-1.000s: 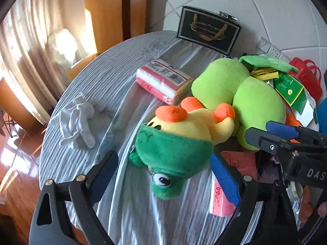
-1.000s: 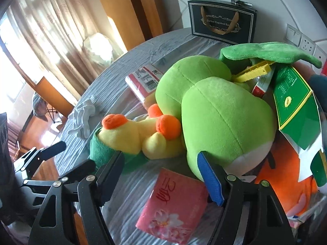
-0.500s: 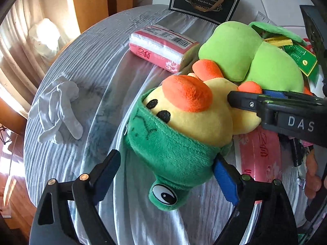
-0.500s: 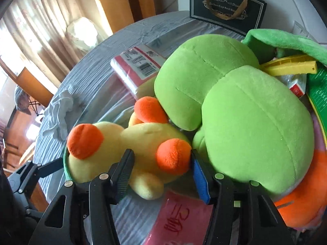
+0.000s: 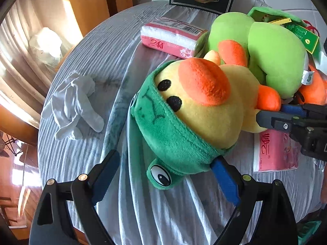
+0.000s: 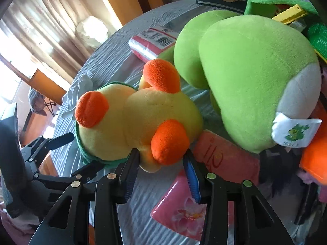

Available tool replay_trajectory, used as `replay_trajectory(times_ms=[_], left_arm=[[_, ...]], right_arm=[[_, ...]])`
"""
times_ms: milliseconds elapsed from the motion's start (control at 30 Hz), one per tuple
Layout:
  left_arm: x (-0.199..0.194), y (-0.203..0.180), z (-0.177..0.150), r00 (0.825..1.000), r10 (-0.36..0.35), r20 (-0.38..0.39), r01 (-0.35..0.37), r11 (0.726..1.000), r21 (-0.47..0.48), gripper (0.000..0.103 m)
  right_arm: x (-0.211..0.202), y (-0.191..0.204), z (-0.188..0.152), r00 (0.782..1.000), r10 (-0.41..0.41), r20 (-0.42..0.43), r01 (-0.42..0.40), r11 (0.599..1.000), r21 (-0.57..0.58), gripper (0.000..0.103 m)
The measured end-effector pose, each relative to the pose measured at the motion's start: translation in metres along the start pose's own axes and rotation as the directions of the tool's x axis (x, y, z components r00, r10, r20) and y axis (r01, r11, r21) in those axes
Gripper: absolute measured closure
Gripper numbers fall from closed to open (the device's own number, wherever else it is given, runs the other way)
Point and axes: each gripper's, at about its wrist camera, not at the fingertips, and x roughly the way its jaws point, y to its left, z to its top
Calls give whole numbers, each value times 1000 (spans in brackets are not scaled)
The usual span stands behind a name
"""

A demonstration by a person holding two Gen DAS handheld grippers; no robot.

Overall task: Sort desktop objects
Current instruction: 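Close both grippers on the yellow duck plush in the green frog hood, then lift the duck plush with both grippers and carry it over the bin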

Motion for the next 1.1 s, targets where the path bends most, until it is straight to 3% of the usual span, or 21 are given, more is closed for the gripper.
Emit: replay_trajectory(times_ms=[100, 167, 267, 433, 533, 700, 967, 1067, 1100], left_arm=[[1, -4, 2, 1000, 8, -2, -8, 1000, -12, 12], [2, -3, 1, 1000, 8, -8, -8, 1000, -20, 12], [-8, -2, -1, 1000, -5, -9, 4, 999, -50, 12], [-37, -10, 13, 996, 6, 85, 3, 995, -97, 12], [-13, -19, 22, 999, 30, 36, -27, 996, -86, 11], [9, -17, 20, 1000, -12, 17, 14, 990, -138, 0], [18, -26, 14, 1000, -30, -9, 29, 995, -93, 0], [21, -27, 12, 1000, -21, 9, 22, 994, -105, 0], [20, -27, 13, 1000, -18, 24, 20, 994, -105, 4]], right_arm=[[-5, -5, 11, 998, -39, 49, 40, 999, -24, 62], [1, -7, 18, 999, -26, 32, 27, 999, -31, 70], [5, -8, 15, 1000, -6, 14, 7, 998, -62, 71], [8, -14, 9, 999, 34, -10, -34, 998, -57, 71], [8, -14, 9, 999, 41, -18, -42, 996, -74, 71], [11, -23, 12, 999, 36, -29, -39, 996, -82, 67], [14, -27, 13, 997, 67, -46, -72, 992, -108, 62], [16, -26, 13, 997, 64, -50, -69, 991, -118, 62], [16, -25, 14, 997, 64, -46, -69, 991, -119, 63]])
